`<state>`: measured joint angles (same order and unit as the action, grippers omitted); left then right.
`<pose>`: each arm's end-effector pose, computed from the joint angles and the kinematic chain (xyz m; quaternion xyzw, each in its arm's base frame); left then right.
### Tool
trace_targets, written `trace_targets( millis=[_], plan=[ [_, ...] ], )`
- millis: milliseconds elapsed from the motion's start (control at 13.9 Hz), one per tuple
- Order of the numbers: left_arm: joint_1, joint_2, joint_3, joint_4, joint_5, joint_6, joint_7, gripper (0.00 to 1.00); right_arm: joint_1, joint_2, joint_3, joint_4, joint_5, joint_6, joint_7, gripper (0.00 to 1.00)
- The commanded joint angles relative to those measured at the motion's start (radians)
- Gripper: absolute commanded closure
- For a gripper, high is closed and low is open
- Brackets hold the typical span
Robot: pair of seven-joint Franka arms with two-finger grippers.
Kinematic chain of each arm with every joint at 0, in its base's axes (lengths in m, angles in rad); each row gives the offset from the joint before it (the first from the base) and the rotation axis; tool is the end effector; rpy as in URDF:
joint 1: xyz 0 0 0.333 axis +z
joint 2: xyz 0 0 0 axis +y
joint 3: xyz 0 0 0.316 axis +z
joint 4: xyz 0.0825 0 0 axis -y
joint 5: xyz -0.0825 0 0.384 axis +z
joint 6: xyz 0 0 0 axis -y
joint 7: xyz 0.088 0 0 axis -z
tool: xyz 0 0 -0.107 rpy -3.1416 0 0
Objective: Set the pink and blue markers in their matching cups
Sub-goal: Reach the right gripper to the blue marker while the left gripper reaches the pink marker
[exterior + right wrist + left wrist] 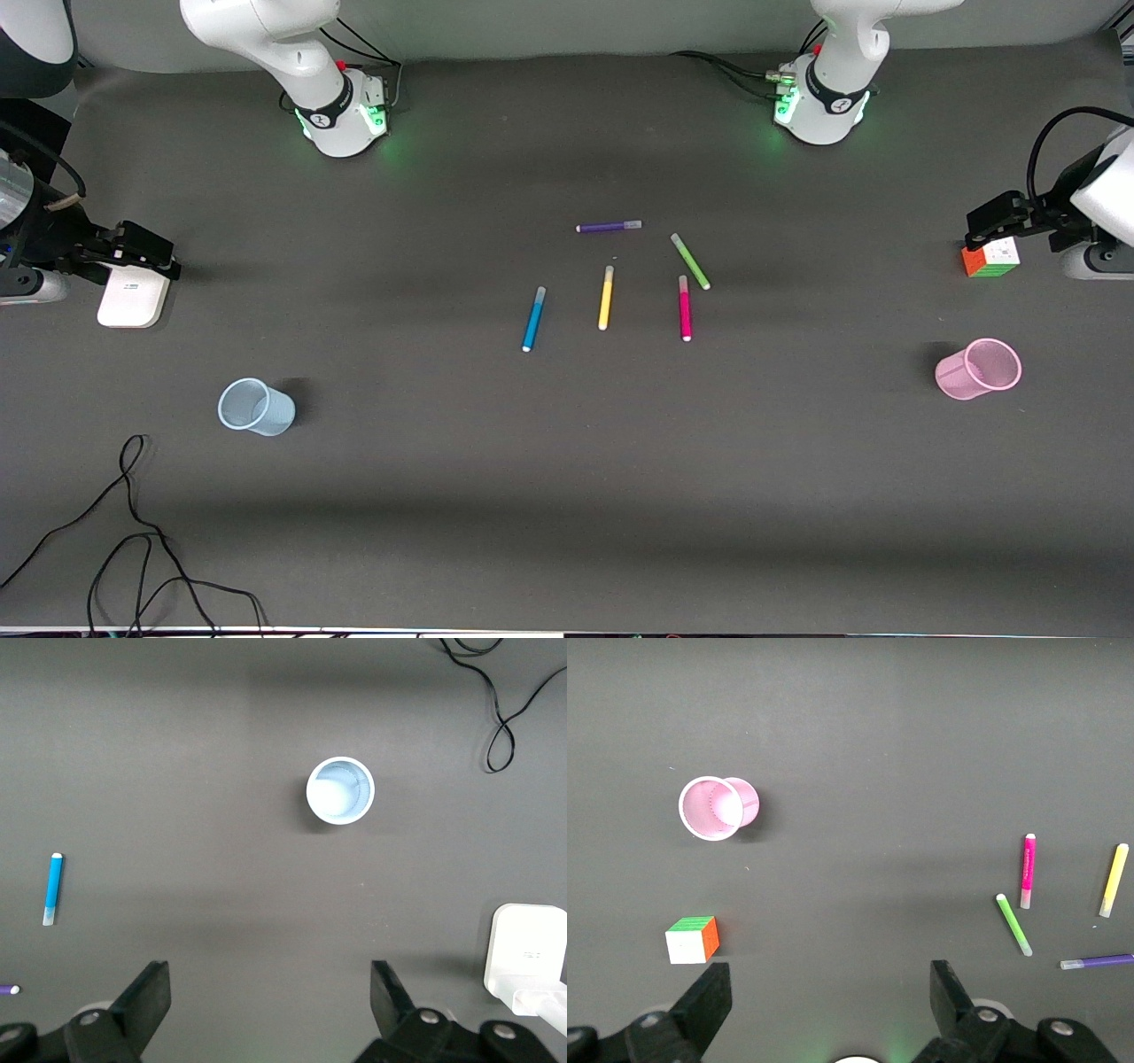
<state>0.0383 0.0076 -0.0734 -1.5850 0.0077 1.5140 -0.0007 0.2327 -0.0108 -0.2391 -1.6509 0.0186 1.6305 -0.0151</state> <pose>0.5496 -0.0183 0.6089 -0.9991 0.0171 0.0392 0.0043 0.5549 -0.0023 0.5976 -0.9999 -0.0038 0.0048 0.0106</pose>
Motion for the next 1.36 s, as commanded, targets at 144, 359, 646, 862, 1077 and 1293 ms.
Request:
trace_targets(
  millis=[144,359,646,862,1077,1293],
  plan=[
    [-0.002,0.012,-0.002,0.019,0.008,-0.006,0.005,0.00,0.008,0.000,-0.003,0.005,-0.011,-0.009,-0.006,0.00],
    [0.003,0.012,-0.002,0.019,0.005,-0.011,0.011,0.00,0.008,0.002,-0.003,0.011,-0.012,-0.012,-0.022,0.00],
    [0.003,0.014,-0.002,0.019,0.003,-0.009,0.011,0.00,0.017,0.018,-0.002,0.010,-0.008,-0.043,-0.035,0.00],
    [0.002,0.014,-0.002,0.019,0.003,-0.009,0.011,0.02,0.047,0.058,-0.002,0.013,0.016,-0.043,-0.017,0.01],
    [0.000,0.014,-0.002,0.019,0.003,-0.012,0.010,0.02,0.045,0.080,-0.002,0.031,0.058,-0.041,-0.008,0.01],
    [-0.006,0.011,-0.003,0.016,0.003,-0.020,0.007,0.91,0.068,0.147,0.000,0.098,0.122,-0.043,0.064,0.01]
  ],
)
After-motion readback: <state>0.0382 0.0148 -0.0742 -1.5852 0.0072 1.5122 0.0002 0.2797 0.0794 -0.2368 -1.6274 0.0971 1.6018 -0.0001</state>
